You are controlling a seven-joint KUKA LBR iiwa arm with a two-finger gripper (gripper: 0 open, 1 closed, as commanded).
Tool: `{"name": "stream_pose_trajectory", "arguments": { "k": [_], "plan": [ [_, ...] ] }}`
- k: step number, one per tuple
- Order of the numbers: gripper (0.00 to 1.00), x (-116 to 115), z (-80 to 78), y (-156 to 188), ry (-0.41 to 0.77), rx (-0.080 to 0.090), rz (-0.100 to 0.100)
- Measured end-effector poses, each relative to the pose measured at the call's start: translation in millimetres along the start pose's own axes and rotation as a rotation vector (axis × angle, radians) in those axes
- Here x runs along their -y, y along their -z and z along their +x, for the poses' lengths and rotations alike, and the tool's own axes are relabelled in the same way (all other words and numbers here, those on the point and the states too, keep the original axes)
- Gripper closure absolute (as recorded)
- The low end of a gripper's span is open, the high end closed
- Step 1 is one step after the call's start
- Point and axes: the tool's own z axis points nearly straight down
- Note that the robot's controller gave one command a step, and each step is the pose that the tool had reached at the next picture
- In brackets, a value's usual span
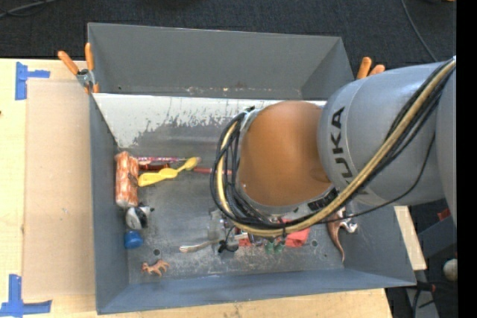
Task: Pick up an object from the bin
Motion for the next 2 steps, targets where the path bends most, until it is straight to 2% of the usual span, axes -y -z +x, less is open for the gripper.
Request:
{"name": "stream_pose_trajectory", "arguments": {
  "k": [1,2],
  "plan": [
    [1.0,0,-0.6,11,-0.002,0.003,-0.001],
    [1.0,0,1.0,29,-0.004,-0.004,0.001]
  ]
}}
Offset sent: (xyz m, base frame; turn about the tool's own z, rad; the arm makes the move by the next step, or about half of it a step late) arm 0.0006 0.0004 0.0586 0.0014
